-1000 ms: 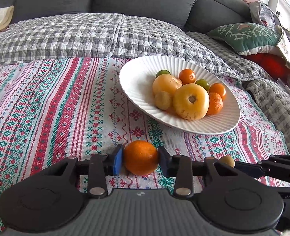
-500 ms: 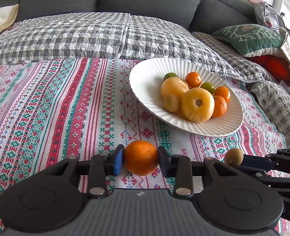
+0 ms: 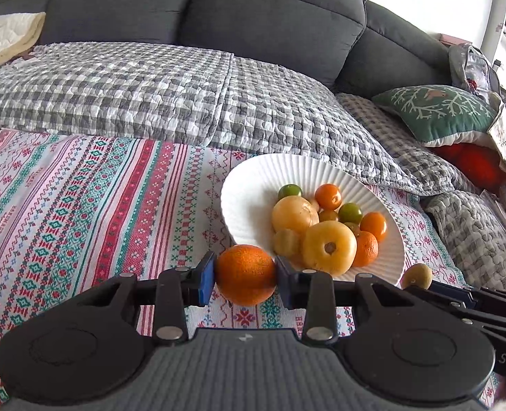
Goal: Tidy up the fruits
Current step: 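Carry the mandarin and kiwi-like fruit over the white plate, then open both tools to drop the fruits into the plate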
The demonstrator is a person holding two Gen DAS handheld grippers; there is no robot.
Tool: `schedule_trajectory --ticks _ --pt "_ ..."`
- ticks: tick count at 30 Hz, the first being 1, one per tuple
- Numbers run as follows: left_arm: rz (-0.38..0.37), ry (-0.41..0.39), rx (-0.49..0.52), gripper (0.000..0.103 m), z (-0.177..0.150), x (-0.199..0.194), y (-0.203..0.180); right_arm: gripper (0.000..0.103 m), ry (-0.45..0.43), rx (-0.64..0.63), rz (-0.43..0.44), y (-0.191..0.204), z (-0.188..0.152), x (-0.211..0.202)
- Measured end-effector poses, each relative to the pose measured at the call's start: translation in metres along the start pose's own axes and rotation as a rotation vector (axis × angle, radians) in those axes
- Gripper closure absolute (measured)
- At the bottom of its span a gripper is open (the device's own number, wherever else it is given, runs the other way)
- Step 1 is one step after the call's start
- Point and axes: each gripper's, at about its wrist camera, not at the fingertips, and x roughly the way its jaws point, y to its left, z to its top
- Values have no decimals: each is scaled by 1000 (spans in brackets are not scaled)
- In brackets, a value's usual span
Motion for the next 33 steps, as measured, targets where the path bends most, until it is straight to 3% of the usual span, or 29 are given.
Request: schedule_trajectory --ticks 11,17,27,30,33 --pt "-37 -33 91 64 24 39 -14 83 -20 9 11 -3 4 20" --pt "-23 -10 115 64 28 62 -16 83 -6 8 1 -3 2 28" --pt "-44 -27 96 63 27 64 -8 79 -4 -11 -5 -1 2 32" --pt "-39 -29 111 60 26 62 -11 76 -6 -16 -7 0 3 31" --pt "-33 -35 124 49 26 58 -14 70 -10 -15 -7 1 3 29"
